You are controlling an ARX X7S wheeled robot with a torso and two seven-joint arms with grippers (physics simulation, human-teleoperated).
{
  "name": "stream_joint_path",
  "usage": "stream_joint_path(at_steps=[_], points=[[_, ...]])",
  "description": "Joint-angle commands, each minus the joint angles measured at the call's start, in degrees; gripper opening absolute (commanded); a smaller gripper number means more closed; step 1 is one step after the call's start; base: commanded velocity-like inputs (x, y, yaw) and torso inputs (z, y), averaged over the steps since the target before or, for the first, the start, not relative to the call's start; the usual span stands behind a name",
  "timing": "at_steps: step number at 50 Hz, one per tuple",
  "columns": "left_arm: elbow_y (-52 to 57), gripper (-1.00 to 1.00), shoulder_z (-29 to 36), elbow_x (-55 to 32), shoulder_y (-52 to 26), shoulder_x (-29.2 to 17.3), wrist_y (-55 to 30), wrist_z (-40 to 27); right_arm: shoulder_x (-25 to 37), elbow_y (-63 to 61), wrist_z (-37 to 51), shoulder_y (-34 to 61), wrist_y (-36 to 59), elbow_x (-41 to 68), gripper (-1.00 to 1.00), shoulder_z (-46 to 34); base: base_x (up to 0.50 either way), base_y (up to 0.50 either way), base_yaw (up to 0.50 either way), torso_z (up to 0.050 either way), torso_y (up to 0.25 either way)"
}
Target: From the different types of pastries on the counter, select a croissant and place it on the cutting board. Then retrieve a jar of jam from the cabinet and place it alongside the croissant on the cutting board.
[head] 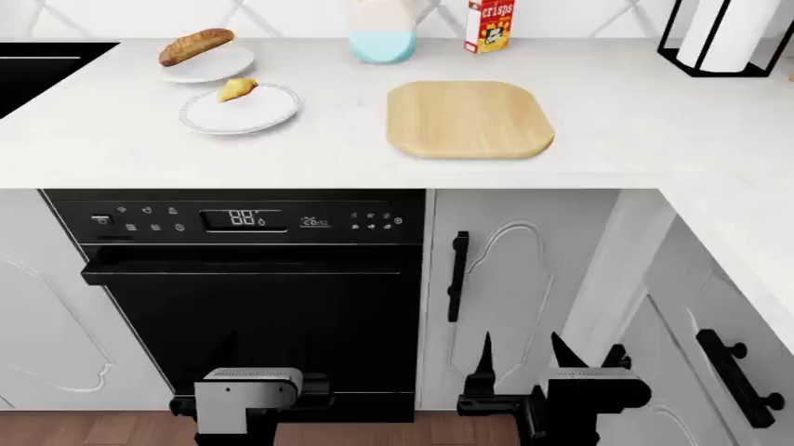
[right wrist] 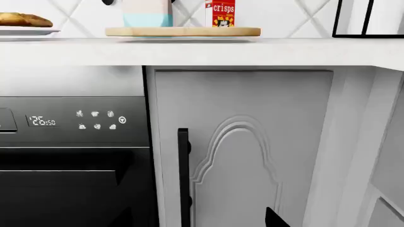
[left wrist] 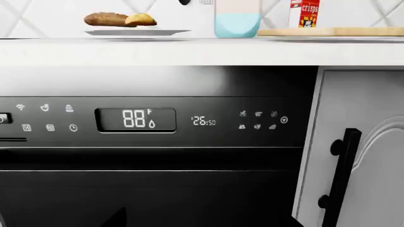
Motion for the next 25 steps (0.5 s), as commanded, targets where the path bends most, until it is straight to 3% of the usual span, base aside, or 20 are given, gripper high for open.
stream_joint_path(at_steps=[1, 8, 13, 16, 21, 25], points=[[1.14, 1.0, 0.92, -0.73, 0.52, -0.89, -0.8, -1.41, 0.89, -0.61, 1.01, -0.39, 0.47, 1.24, 1.0, -0.98, 0.0, 0.0, 0.0, 0.0, 0.0], [3.9, 1.0, 1.66, -1.7, 0.27, -2.24, -6.07, -4.19, 3.2, -3.5, 1.85, -1.64, 2.79, 0.31, 1.0, -3.4, 0.0, 0.0, 0.0, 0.0, 0.0], [2.75, 1.0, 2.39, -3.81, -0.68, -3.28, -5.58, -2.77, 3.99, -2.21, 3.37, -0.59, 3.7, -2.35, 1.0, -5.15, 0.0, 0.5, 0.0, 0.004, 0.0], [0.25, 1.0, 2.94, -4.59, -2.59, -3.99, -5.42, -1.69, 4.31, -0.98, 3.52, 1.29, 5.16, -2.8, 1.0, -5.79, 0.0, 0.5, 0.0, 0.046, 0.0], [1.59, 1.0, 2.73, -7.7, -10.88, -6.65, -16.96, 0.79, 5.52, -2.47, 1.92, 6.33, 13.53, -2.7, 1.0, -6.53, 0.04, 0.5, 0.0, 0.05, 0.0], [7.52, 1.0, 2.81, -10.87, -20.63, -9.23, -32.19, 2.66, 6.98, -9.36, -2.67, 13.35, 29.79, 2.92, 1.0, -3.74, 0.02, 0.0, 0.0, 0.05, 0.0]])
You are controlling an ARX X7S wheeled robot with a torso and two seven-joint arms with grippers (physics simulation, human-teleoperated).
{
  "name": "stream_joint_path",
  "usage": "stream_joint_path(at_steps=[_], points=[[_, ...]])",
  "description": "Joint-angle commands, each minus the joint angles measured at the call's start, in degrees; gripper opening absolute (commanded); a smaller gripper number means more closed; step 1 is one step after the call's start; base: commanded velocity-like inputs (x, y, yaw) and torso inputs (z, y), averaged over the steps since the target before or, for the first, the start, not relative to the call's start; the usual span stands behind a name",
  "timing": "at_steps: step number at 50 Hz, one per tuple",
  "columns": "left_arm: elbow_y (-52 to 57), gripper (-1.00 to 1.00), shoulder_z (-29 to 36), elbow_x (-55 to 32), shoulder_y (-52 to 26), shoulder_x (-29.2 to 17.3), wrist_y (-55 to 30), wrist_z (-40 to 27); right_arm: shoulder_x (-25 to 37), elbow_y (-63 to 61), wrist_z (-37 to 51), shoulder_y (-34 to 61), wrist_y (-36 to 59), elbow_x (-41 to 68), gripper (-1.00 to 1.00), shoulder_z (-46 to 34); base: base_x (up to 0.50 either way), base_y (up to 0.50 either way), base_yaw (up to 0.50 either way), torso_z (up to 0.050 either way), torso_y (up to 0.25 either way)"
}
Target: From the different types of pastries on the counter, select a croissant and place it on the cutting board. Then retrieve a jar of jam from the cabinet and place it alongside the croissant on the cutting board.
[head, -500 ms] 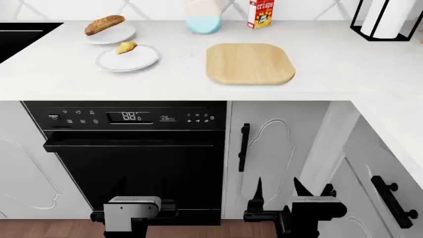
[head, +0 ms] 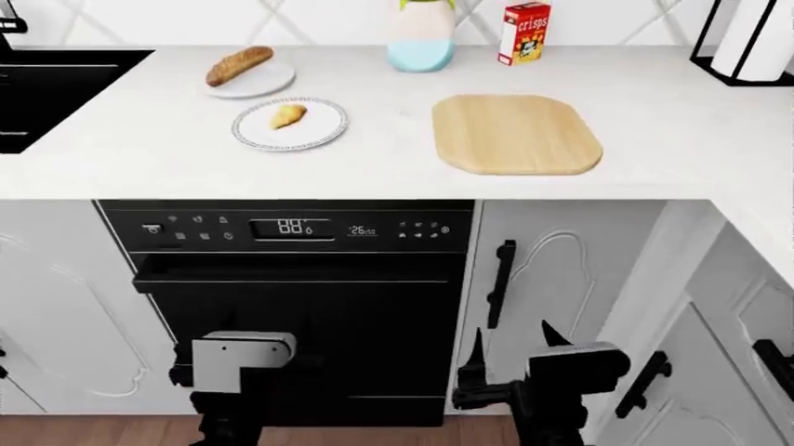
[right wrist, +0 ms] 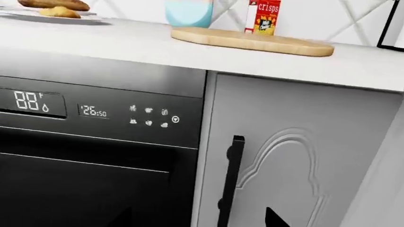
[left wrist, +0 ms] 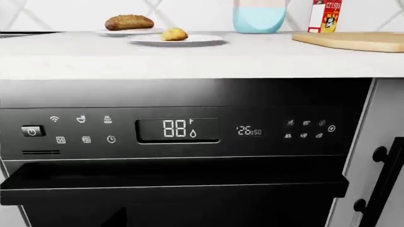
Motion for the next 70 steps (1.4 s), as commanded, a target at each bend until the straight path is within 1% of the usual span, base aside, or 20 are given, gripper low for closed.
stream_joint_path(at_steps=[1, 3, 6, 9, 11, 13, 15, 16, 19, 24, 31, 41, 49, 58, 64, 67, 70], points=[[5.99, 1.0, 0.51, -5.81, -16.93, -4.72, -23.03, 3.08, 3.16, -8.88, -4.94, 11.74, 24.05, 5.59, 1.0, 2.22, 0.0, 0.0, 0.0, 0.05, 0.0], [7.54, 1.0, -0.33, -7.43, -23.27, -5.32, -30.16, 2.97, 4.36, -13.8, -4.91, 16.66, 33.29, 6.74, 1.0, 3.59, 0.0, 0.0, 0.0, 0.05, 0.0], [9.93, 1.0, -0.86, -8.38, -29.97, -5.85, -36.77, 2.08, 5.71, -18.92, -5.12, 23.44, 43.9, 8.16, 1.0, 5.02, 0.0, 0.0, 0.0, 0.05, 0.0], [11.11, 1.0, -0.46, -9.53, -35.59, -6.25, -41.51, 2.54, 7.02, -22.18, -4.3, 29.62, 51.29, 7.81, 1.0, 4.53, 0.33, 0.0, 0.0, 0.05, 0.0], [9.28, 1.0, 0.37, -10.16, -39.6, -6.48, -43.96, 3.46, 7.69, -22.66, -3.88, 32.97, 54.93, 7.38, 1.0, 3.59, 0.5, 0.0, 0.0, 0.05, 0.0], [7.58, 1.0, 1.73, -10.2, -41.89, -6.74, -45.1, 4.22, 8.32, -22.39, -3.8, 35.06, 56.96, 7.1, 1.0, 2.68, 0.5, 0.0, 0.0, 0.05, 0.0], [5.54, 1.0, 3.35, -9.05, -43.96, -6.81, -47.15, 3.19, 8.87, -22.25, -3.98, 36.34, 58.13, 7.07, 1.0, 2.1, 0.5, 0.0, 0.0, 0.05, 0.0], [4.8, 1.0, 3.49, -9.67, -44.7, -6.88, -47.85, 4.07, 9.11, -22.23, -3.96, 36.81, 58.55, 7.01, 1.0, 2.02, 0.5, 0.0, 0.0, 0.0, 0.0], [1.19, 1.0, 2.92, -10.0, -47.57, -6.39, -50.29, 3.77, 9.73, -22.18, -3.69, 38.04, 59.57, 6.74, 1.0, 2.21, 0.5, 0.0, 0.0, 0.0, 0.0], [-4.88, 1.0, 4.27, -9.5, -51.37, -6.35, -51.96, 3.98, 10.77, -22.31, -3.84, 39.3, 60.96, 6.66, 1.0, 1.86, 0.5, 0.0, 0.0, 0.0, 0.0], [-7.88, 1.0, 6.06, -8.87, -53.3, -6.57, -53.03, 3.92, 11.4, -21.97, -3.61, 39.61, 60.63, 6.38, 1.0, 1.19, 0.5, 0.0, 0.0, 0.0, 0.0], [-10.35, 1.0, 7.3, -8.96, -55.04, -6.93, -53.99, 4.51, 12.12, -23.83, -3.84, 39.64, 61.0, 6.86, 1.0, 2.56, 0.5, 0.0, 0.0, 0.0, 0.0], [-10.9, 1.0, 8.63, -8.9, -56.01, -7.07, -56.05, 4.43, 12.32, -23.88, -3.99, 40.39, 61.17, 6.92, 1.0, 0.63, 0.5, 0.0, 0.0, 0.0, 0.002], [-11.99, 1.0, 8.62, -9.69, -56.6, -7.47, -58.64, 4.91, 12.7, -24.07, -3.51, 39.09, 59.48, 6.56, 1.0, -0.02, 0.5, 0.0, 0.0, 0.0, 0.0], [-8.32, 1.0, 9.14, -11.34, -54.57, -9.18, -63.73, 6.16, 13.22, -23.05, -3.29, 38.39, 59.76, 6.34, 1.0, -0.34, 0.0, 0.0, 0.0, 0.0, 0.002], [-4.23, 1.0, 8.11, -12.55, -53.46, -10.64, -67.48, 6.49, 13.37, -22.29, -3.45, 37.74, 59.08, 6.5, 1.0, 0.03, 0.0, 0.0, 0.0, 0.0, 0.0], [-0.92, 1.0, 7.34, -13.27, -51.48, -12.04, -69.54, 6.56, 13.51, -22.08, -3.54, 37.3, 58.8, 6.61, 1.0, 0.14, 0.0, 0.0, 0.0, 0.0, 0.0]])
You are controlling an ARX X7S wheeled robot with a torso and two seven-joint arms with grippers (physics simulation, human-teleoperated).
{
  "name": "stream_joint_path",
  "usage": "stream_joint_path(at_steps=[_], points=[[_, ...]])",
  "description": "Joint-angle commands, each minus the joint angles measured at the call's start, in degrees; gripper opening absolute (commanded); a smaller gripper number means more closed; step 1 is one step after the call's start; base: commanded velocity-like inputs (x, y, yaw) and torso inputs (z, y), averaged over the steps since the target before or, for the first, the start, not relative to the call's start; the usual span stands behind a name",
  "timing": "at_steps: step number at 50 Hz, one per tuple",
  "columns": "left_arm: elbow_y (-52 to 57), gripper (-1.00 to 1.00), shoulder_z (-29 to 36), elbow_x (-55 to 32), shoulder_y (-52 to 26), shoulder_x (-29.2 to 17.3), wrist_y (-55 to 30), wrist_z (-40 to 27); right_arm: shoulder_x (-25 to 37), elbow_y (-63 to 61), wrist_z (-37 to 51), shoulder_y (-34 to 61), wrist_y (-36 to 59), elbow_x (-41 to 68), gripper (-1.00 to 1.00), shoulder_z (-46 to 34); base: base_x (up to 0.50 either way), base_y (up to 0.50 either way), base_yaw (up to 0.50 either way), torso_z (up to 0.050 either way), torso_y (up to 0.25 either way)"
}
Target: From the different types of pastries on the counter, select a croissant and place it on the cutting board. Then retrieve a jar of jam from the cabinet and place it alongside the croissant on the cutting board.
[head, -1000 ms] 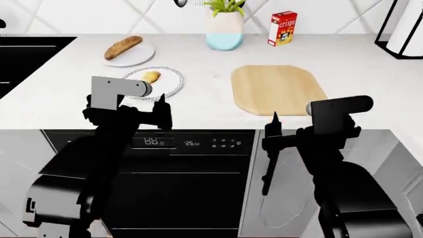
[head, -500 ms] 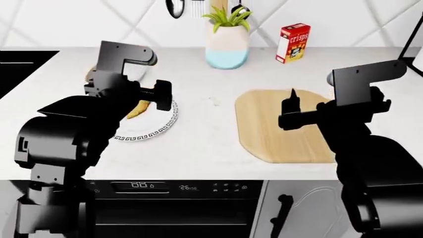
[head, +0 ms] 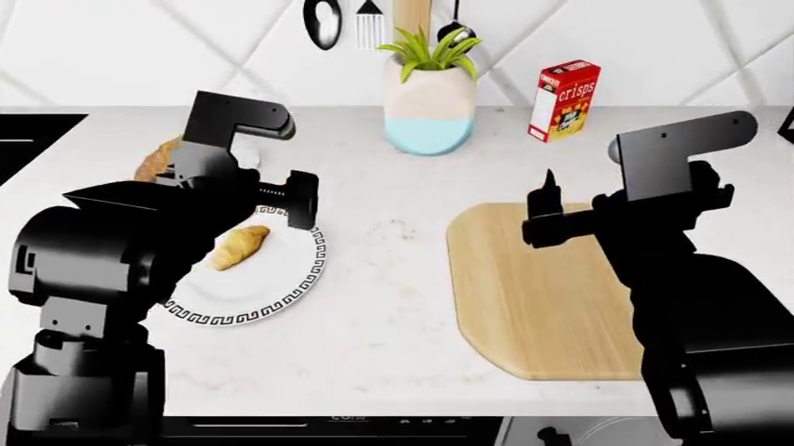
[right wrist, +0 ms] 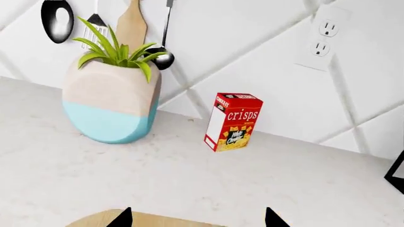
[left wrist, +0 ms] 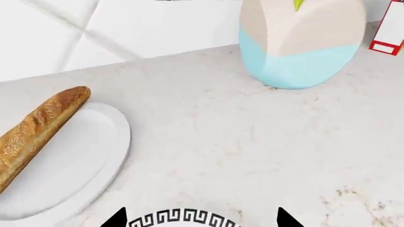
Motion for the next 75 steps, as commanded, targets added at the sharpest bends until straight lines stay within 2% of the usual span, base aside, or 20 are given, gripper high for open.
stream_joint_path(at_steps=[1, 10, 23, 47, 68, 69, 75], points=[[7.98, 1.0, -1.2, -2.54, 3.98, -3.5, -7.97, 0.88, 0.64, 0.92, 0.01, -1.36, -0.74, 0.07, 1.0, -0.1, 0.0, 0.0, 0.0, 0.0, 0.0], [14.52, 1.0, -1.69, -3.87, 10.64, -5.69, -8.94, 1.04, 0.92, 0.77, -0.12, -1.82, -0.73, 0.28, 1.0, -0.53, 0.0, 0.0, 0.0, 0.0, 0.0], [12.16, 1.0, -1.5, -3.77, 10.53, -6.57, -7.8, 1.14, 1.15, 2.36, 0.25, -2.1, -1.72, 0.15, 1.0, -0.57, 0.0, 0.0, 0.0, 0.0, 0.0], [-7.1, 1.0, 1.58, -0.49, 4.1, -4.95, 1.53, 1.37, 1.85, 3.88, -0.35, -3.24, -2.94, 0.83, 1.0, -0.86, 0.0, 0.0, 0.0, 0.0, 0.0], [-9.86, 1.0, 4.33, 0.79, 5.61, -4.89, 4.81, 1.04, 2.16, 3.94, -0.09, -3.53, -3.0, 1.23, 1.0, -0.13, 0.0, 0.0, 0.0, 0.0, 0.0], [-9.59, -1.0, 4.5, 0.81, 5.68, -4.94, 4.77, 1.03, 2.16, 3.99, -0.07, -3.5, -3.03, 1.23, 1.0, -0.11, 0.0, 0.0, 0.0, 0.0, 0.0], [-6.55, -1.0, 4.5, 0.33, 5.99, -5.21, 3.44, 0.9, 1.99, 4.81, 0.14, -3.21, -3.5, 1.21, 1.0, -0.2, 0.0, 0.0, 0.0, 0.0, 0.0]])
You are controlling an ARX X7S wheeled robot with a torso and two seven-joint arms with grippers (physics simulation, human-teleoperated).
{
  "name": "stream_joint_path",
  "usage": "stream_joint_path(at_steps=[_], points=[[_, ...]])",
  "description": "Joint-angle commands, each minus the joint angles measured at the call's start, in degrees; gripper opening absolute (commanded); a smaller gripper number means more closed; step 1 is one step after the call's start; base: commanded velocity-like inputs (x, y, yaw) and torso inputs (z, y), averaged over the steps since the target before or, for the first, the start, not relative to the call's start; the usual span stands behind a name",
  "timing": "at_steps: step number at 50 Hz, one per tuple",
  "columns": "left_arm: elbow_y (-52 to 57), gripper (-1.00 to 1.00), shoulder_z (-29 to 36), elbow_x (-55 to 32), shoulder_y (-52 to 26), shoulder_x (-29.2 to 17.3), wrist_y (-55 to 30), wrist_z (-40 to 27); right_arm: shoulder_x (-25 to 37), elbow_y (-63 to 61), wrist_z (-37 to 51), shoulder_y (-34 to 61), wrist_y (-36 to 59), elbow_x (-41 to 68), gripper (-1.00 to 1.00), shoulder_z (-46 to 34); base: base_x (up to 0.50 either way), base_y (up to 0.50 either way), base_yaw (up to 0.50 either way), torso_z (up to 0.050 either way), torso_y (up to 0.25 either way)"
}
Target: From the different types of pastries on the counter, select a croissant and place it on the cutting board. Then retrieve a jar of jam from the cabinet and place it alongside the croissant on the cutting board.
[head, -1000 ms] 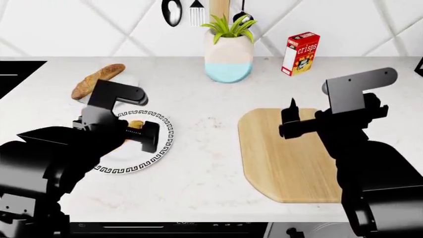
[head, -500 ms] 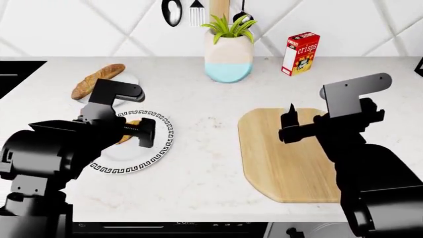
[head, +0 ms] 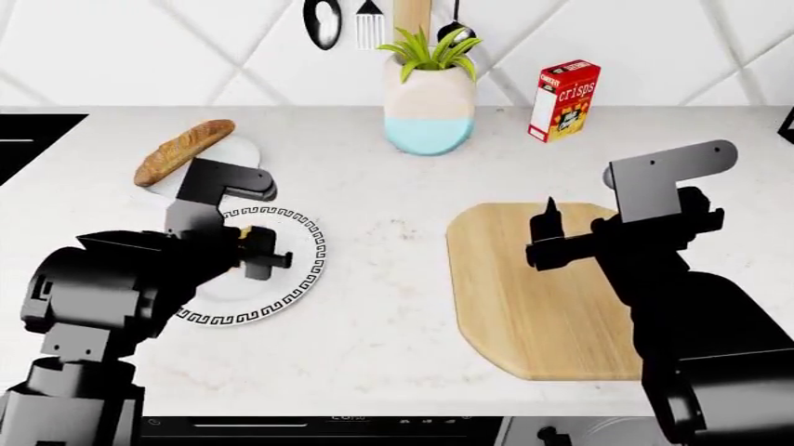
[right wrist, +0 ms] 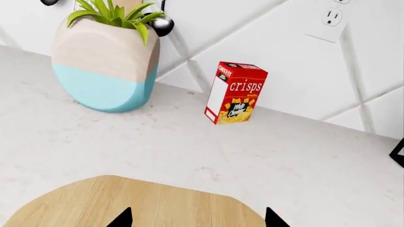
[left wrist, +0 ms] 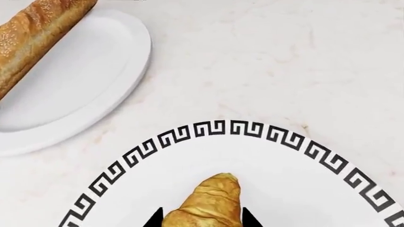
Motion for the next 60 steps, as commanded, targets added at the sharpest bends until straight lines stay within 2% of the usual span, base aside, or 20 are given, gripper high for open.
stream_joint_path(at_steps=[1, 9, 16, 23, 28, 30, 42, 49, 54, 60], points=[[1.94, -1.0, 0.75, 0.08, 0.5, -0.23, -0.41, -0.23, -0.04, 0.8, 0.24, 0.12, -0.53, 0.1, 1.0, 0.13, 0.0, 0.0, 0.0, 0.0, 0.0], [5.49, -1.0, -1.46, -1.02, 0.1, -0.58, -2.67, -0.8, -0.12, 1.1, 0.43, 0.18, -0.77, 0.14, 1.0, 0.04, 0.0, 0.0, 0.0, 0.0, 0.0], [17.67, -1.0, -5.39, -4.42, -3.02, -0.21, -12.89, -1.81, -0.1, 0.88, 0.5, 0.35, -0.54, 0.28, 1.0, -0.02, 0.0, 0.0, 0.0, 0.0, 0.0], [25.76, -1.0, -5.22, -8.24, -5.31, 2.3, -19.56, -3.34, 0.41, -0.92, 0.77, 0.67, 1.46, 0.47, 1.0, 0.93, 0.0, 0.0, 0.0, 0.0, 0.0], [25.16, -1.0, -4.55, -29.5, -7.59, 2.24, -19.63, -19.45, 0.83, -3.88, 1.24, 2.13, 5.18, 0.59, 1.0, 1.95, 0.0, 0.0, 0.0, 0.0, 0.0], [24.66, -1.0, -3.98, -35.0, -7.99, 2.98, -19.57, -23.9, 0.91, -5.45, 1.57, 2.88, 7.03, 0.59, 1.0, 2.48, 0.0, 0.0, 0.0, 0.0, 0.0], [22.3, -1.0, 1.36, -55.19, -9.48, 11.51, -19.28, -44.22, 0.81, -9.94, 2.44, 6.24, 13.03, 0.94, 1.0, 6.68, 0.0, 0.0, 0.0, 0.0, 0.0], [19.96, -1.0, 5.25, -59.16, -8.92, 17.08, -17.03, -49.63, 0.84, -13.18, 2.37, 6.59, 14.81, 1.33, 1.0, 9.7, 0.0, 0.0, 0.0, 0.0, 0.0], [17.35, -1.0, 8.99, -59.94, -8.23, 18.46, -12.65, -50.98, 1.64, -15.7, 1.26, 5.88, 16.08, 2.11, 1.0, 12.23, 0.0, 0.0, 0.0, 0.0, 0.0], [16.95, -1.0, 15.23, -66.46, -6.83, 18.55, -2.63, -58.56, 3.06, -16.66, 0.72, 5.36, 17.3, 2.29, 1.0, 13.63, 0.0, 0.0, 0.0, 0.0, 0.0]])
